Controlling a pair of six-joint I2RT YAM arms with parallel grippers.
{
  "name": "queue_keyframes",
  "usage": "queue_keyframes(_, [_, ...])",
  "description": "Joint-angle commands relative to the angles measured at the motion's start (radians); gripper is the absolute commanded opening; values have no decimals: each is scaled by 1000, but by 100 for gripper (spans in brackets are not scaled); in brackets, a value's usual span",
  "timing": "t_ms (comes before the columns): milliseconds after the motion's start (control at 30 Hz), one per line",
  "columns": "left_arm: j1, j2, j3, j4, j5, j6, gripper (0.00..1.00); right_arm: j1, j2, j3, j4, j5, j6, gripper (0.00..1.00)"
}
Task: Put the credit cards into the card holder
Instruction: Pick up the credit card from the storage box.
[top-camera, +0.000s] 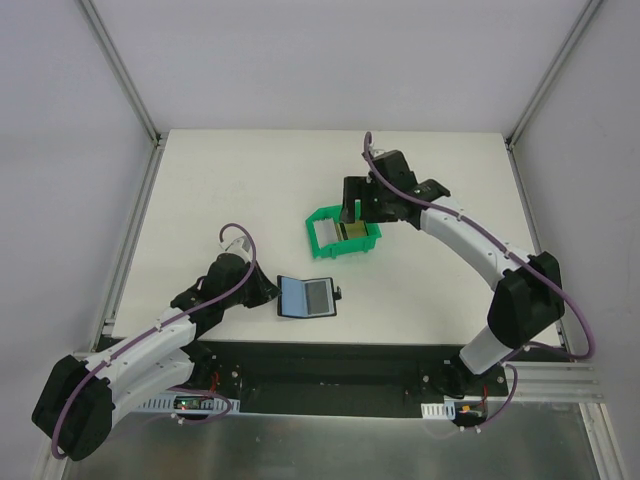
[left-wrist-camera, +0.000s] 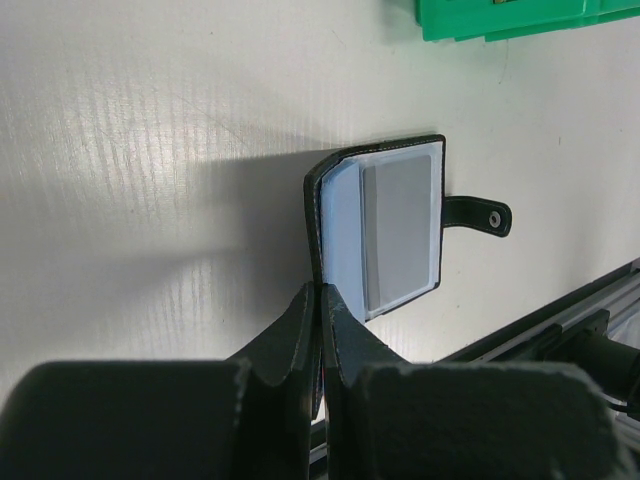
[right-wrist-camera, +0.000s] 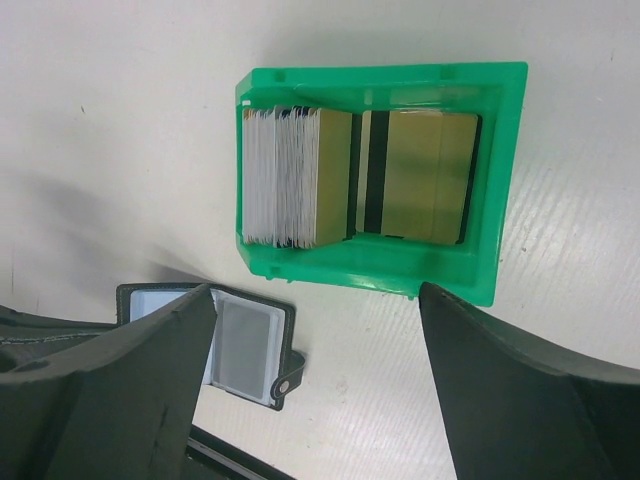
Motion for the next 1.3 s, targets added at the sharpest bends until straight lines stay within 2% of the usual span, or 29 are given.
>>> queue_keyframes(0, [8, 5, 3, 21, -9, -8, 0, -9, 23, 53, -10, -32, -27, 85])
queue_keyframes(467, [8, 14, 17, 19, 8, 4, 0, 0, 176, 157, -29, -141, -1, 86])
queue_keyframes(733, [8, 33, 32, 15, 20, 10, 0, 46, 273, 180, -26, -109, 29, 86])
queue_keyframes(1267, [8, 40, 32, 7, 23, 17, 0, 49, 410, 217, 68, -104, 63, 89])
